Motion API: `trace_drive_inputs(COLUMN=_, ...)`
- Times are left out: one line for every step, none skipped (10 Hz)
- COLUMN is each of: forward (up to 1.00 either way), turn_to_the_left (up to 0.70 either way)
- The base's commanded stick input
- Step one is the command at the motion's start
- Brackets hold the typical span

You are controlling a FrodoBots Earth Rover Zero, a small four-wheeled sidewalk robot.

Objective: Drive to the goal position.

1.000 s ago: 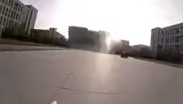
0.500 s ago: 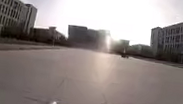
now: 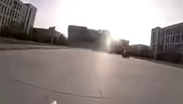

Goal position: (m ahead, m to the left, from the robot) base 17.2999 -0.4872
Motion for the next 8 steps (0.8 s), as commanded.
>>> trace_drive_inputs(forward=1.0, turn_to_the_left=0.0)
trace_drive_inputs(forward=1.0, turn_to_the_left=0.0)
trace_drive_inputs(forward=1.0, turn_to_the_left=0.23)
trace_drive_inputs(forward=1.0, turn_to_the_left=0.27)
trace_drive_inputs(forward=1.0, turn_to_the_left=0.27)
trace_drive_inputs(forward=1.0, turn_to_the_left=0.27)
trace_drive_inputs(forward=1.0, turn_to_the_left=0.27)
trace_drive_inputs(forward=1.0, turn_to_the_left=0.07)
